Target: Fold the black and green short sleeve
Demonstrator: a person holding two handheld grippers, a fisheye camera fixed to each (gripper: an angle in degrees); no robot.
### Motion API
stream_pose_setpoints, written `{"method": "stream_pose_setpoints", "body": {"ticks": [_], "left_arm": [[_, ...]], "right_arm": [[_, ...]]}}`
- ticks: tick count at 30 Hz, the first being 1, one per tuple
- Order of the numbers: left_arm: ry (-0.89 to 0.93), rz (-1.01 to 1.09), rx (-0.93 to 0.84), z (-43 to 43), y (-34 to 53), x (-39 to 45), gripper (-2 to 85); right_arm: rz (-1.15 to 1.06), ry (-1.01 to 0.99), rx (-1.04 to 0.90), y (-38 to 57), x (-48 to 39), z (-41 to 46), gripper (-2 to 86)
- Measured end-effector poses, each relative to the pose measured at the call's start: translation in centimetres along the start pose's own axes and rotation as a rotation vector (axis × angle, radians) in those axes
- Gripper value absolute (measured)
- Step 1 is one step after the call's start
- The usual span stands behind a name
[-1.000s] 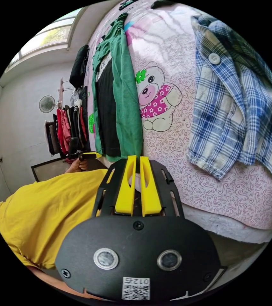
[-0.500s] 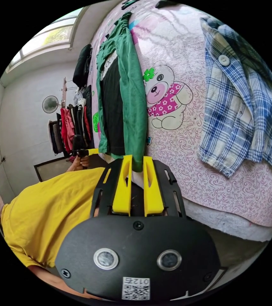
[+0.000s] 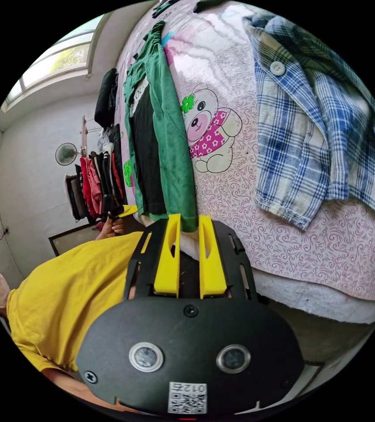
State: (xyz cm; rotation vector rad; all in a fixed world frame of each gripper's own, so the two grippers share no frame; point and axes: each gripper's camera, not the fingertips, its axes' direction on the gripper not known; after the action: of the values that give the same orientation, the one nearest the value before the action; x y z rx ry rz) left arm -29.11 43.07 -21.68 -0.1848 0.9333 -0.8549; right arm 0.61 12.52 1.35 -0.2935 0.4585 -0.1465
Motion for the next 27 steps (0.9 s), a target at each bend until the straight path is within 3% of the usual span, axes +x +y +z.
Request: {"method": "stream_pose_setpoints", "body": {"ticks": [8,27], "left_arm": [[-0.160,0.093,-0.172,2.4,-0.2,4.1,3.5],[0.292,0.355,-0.019,-10.5,7.0,17.9,1.9]], "right_arm": [[-0.023,-0.018,-0.046,-0.6,-1.2,-1.3,2.8],[-0.305,-0.469,0.053,6.7,-11.1,-13.2,1.7]]}}
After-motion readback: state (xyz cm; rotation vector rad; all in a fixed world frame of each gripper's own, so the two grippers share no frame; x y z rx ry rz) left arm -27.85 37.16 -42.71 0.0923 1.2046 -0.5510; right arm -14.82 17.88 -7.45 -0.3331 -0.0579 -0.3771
